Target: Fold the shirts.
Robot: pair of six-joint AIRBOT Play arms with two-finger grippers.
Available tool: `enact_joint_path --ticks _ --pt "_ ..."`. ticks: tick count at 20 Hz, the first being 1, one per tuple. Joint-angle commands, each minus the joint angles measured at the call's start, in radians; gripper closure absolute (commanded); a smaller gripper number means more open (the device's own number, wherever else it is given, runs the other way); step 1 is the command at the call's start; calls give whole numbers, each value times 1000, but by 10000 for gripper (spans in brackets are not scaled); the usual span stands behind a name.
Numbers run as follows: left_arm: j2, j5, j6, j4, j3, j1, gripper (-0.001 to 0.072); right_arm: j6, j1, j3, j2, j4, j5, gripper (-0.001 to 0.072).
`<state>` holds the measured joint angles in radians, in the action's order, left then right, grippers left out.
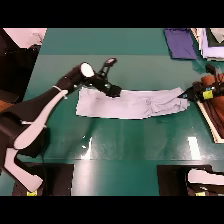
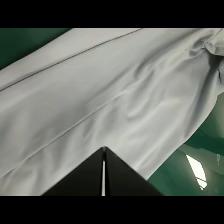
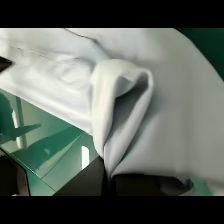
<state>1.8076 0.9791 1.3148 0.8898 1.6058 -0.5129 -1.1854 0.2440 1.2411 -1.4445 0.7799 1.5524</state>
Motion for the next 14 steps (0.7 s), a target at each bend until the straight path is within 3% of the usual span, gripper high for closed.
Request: enact_joint_path --ticks 1,7,14 --pt "119 -1 17 -8 114 -77 685 -90 -79 121 34 0 71 702" --pt "189 -27 24 -10 154 -103 685 -163 -311 338 21 0 86 702" --pt "189 -5 21 -5 155 -103 685 -186 -514 596 -115 10 113 702"
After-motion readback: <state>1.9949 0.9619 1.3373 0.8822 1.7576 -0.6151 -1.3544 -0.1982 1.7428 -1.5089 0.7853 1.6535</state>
